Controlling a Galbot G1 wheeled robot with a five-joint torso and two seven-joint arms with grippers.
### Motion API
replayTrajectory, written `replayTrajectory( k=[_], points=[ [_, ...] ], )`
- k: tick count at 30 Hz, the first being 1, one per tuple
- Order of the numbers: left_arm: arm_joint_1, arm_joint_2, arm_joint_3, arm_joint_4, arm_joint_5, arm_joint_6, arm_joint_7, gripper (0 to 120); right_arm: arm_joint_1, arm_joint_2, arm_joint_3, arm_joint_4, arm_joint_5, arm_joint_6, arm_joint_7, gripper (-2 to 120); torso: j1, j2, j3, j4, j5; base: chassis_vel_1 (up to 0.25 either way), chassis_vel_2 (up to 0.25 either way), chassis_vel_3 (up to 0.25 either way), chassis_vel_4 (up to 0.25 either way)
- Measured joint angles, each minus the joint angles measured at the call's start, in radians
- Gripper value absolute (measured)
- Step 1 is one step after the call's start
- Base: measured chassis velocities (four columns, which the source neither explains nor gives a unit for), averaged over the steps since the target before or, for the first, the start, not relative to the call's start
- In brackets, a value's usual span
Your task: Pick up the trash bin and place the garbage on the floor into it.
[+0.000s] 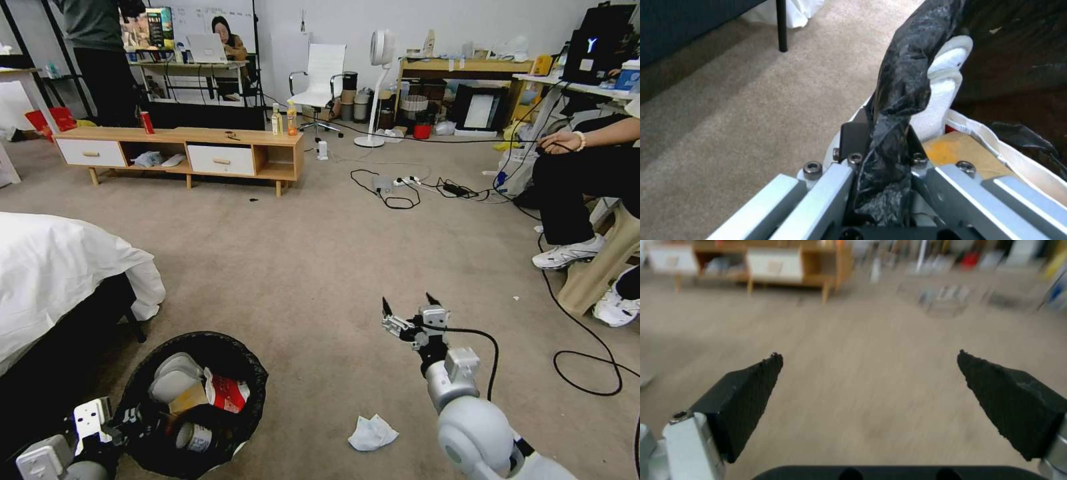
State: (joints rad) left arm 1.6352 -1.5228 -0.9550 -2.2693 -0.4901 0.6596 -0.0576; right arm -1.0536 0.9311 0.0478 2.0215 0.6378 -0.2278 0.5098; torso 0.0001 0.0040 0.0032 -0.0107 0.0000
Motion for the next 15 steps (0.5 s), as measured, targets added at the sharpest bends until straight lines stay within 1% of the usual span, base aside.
replayTrajectory(
  k=[1, 2, 3, 4, 5, 6, 8, 9, 11, 12, 15],
  points=[
    [-0.003, 0.004, 0.005, 0.003, -0.001, 0.001, -0.001, 2, 0.026, -0.021, -0.012, 0.015, 0.128, -0.088, 0.006, 100, 0.0, 0.0, 0.0, 0.0002, 0.0001, 0.0, 0.0, 0.0, 0.0],
    [-0.003, 0.004, 0.005, 0.003, -0.001, 0.001, -0.001, 2, 0.026, -0.021, -0.012, 0.015, 0.128, -0.088, 0.006, 100, 0.0, 0.0, 0.0, 0.0002, 0.0001, 0.0, 0.0, 0.0, 0.0],
    [-0.01, 0.01, 0.013, 0.009, -0.003, 0.004, -0.001, 2, 0.042, -0.035, -0.02, 0.029, 0.229, -0.167, 0.019, 100, 0.0, 0.0, 0.0, -0.0003, -0.0002, 0.0, 0.0, 0.0, 0.0],
    [-0.013, 0.015, 0.018, 0.014, -0.004, 0.004, 0.0, 2, 0.057, -0.05, -0.032, 0.033, 0.301, -0.233, 0.022, 100, 0.0, 0.0, 0.0, -0.0003, -0.0001, 0.0, 0.0, 0.0, 0.0],
    [-0.015, 0.018, 0.02, 0.017, -0.005, 0.005, -0.001, 2, 0.063, -0.058, -0.037, 0.033, 0.328, -0.269, 0.021, 100, 0.0, 0.0, 0.0, -0.0002, 0.0001, 0.0, 0.0, 0.0, 0.0],
    [-0.015, 0.018, 0.02, 0.017, -0.005, 0.005, -0.001, 2, 0.063, -0.058, -0.037, 0.033, 0.328, -0.269, 0.021, 100, 0.0, 0.0, 0.0, -0.0002, 0.0001, 0.0, 0.0, 0.0, 0.0],
    [-0.019, 0.025, 0.025, 0.021, -0.01, 0.007, -0.001, 2, 0.073, -0.083, -0.048, 0.028, 0.389, -0.343, 0.009, 100, 0.0, 0.0, 0.0, -0.0002, -0.0001, 0.0, 0.0, 0.0, 0.0],
    [-0.019, 0.025, 0.025, 0.021, -0.01, 0.007, -0.001, 2, 0.073, -0.083, -0.048, 0.028, 0.389, -0.343, 0.009, 100, 0.0, 0.0, 0.0, -0.0002, -0.0001, 0.0, 0.0, 0.0, 0.0],
    [-0.019, 0.028, 0.026, 0.021, -0.013, 0.007, -0.001, 2, 0.084, -0.1, -0.057, 0.017, 0.431, -0.402, -0.01, 100, 0.0, 0.0, 0.0, -0.0003, 0.0, 0.0, 0.0, 0.0, 0.0],
    [-0.019, 0.028, 0.026, 0.021, -0.013, 0.007, -0.001, 2, 0.084, -0.1, -0.057, 0.017, 0.431, -0.402, -0.01, 100, 0.0, 0.0, 0.0, -0.0003, 0.0, 0.0, 0.0, 0.0, 0.0],
    [-0.017, 0.03, 0.027, 0.021, -0.014, 0.007, -0.001, 2, 0.106, -0.107, -0.07, -0.015, 0.498, -0.486, -0.031, 100, 0.0, 0.0, 0.0, -0.0001, 0.0001, 0.0, 0.0, 0.0, 0.0]
  ],
)
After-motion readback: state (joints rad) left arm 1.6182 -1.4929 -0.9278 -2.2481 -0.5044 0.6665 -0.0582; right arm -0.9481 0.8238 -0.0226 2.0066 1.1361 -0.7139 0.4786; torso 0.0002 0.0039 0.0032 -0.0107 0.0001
